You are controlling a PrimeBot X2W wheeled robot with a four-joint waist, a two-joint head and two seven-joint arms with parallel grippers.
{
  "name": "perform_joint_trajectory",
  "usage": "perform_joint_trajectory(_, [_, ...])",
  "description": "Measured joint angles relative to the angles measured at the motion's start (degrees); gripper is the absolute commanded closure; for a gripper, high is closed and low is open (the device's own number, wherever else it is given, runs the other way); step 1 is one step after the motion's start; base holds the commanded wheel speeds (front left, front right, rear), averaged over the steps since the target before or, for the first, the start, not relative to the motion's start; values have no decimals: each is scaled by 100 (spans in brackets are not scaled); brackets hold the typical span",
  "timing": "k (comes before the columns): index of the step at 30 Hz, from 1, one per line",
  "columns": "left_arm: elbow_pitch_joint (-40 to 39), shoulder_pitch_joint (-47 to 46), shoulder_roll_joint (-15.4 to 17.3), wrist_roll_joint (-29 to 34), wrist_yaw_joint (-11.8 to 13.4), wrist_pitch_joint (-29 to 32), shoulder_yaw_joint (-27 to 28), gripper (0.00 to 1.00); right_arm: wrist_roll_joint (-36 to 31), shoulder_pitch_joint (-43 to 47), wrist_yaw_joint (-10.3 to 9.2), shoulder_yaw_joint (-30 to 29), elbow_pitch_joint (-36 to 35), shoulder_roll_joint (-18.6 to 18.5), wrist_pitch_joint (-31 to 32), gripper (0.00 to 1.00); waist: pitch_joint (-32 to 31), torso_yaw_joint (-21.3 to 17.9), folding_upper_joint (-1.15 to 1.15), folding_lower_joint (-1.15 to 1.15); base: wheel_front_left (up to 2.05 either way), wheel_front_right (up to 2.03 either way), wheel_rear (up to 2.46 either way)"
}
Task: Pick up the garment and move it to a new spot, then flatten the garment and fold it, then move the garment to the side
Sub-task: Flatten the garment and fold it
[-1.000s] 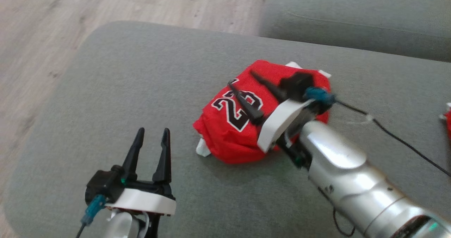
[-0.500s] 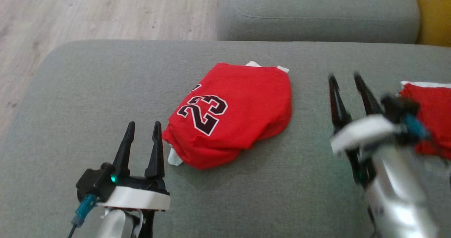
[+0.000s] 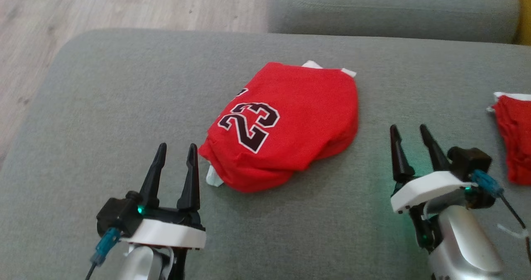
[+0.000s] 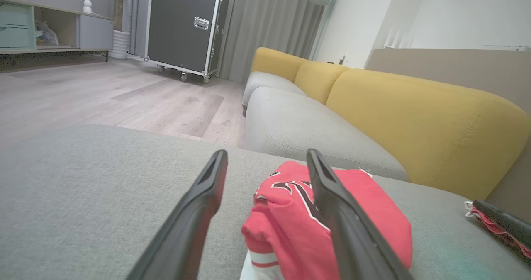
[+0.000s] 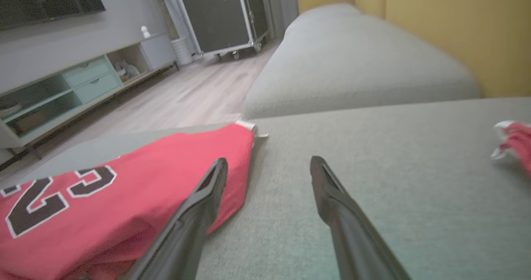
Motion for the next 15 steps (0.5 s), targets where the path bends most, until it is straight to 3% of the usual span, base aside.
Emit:
perform_joint_trajectory(8, [98,-187,-3,-40,0,0,-194,0,932,-521,0,443,955,2,854,0,277,404,0,0,0,0,0])
perform_joint_trajectory(15, [180,-293,-4,-116,0,0,-252,0,1856,-1040,0,798,1680,-14,970,0,444,752,0,0,0,0,0])
